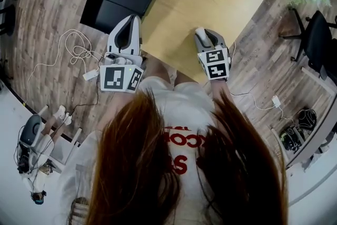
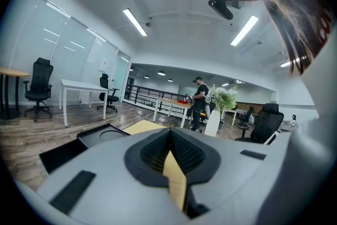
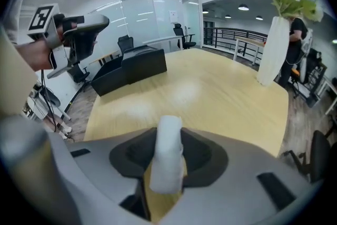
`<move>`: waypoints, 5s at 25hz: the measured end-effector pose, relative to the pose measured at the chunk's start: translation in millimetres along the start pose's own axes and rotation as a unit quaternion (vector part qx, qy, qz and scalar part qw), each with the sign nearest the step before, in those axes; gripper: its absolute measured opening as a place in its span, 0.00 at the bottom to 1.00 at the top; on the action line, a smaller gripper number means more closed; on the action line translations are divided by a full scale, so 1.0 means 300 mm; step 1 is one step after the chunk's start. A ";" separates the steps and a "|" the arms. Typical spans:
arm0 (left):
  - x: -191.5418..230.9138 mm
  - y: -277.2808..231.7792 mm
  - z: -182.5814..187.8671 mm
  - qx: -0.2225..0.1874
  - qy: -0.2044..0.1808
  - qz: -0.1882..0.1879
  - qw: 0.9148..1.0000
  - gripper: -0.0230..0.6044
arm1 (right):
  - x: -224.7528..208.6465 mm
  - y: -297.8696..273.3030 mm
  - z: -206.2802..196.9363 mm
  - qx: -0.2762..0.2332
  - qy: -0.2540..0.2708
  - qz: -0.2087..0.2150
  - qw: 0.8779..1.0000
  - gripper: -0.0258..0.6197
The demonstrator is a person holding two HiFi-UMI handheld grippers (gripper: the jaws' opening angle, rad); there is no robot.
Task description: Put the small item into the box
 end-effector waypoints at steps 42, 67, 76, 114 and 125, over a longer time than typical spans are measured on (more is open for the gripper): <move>0.225 0.259 0.420 -0.166 -0.074 0.173 0.968 0.05 | 0.116 0.500 0.936 -0.426 0.047 0.114 0.896 0.25; 0.444 0.486 0.062 -0.096 0.013 0.288 0.953 0.05 | 0.606 -0.200 0.751 -0.191 0.181 0.249 0.932 0.25; 0.473 0.553 -0.013 -0.080 0.032 0.306 0.948 0.05 | 0.657 -0.285 0.666 -0.135 0.227 0.225 0.938 0.28; 0.467 0.513 0.330 -0.152 -0.048 0.271 0.949 0.05 | 0.436 0.226 1.055 -0.395 0.117 0.148 0.899 0.05; 0.210 0.175 0.364 -0.154 -0.056 0.112 0.980 0.05 | 0.077 0.471 0.889 -0.425 0.052 0.008 0.904 0.05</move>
Point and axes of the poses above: the fingertips, and each gripper's own axes: y backward along the fingers, x to its left, z out of its top, the point moved 2 cm from there along y, backward along the fingers, and after that the axes turned 1 degree about -x, right-handed, at the moved point
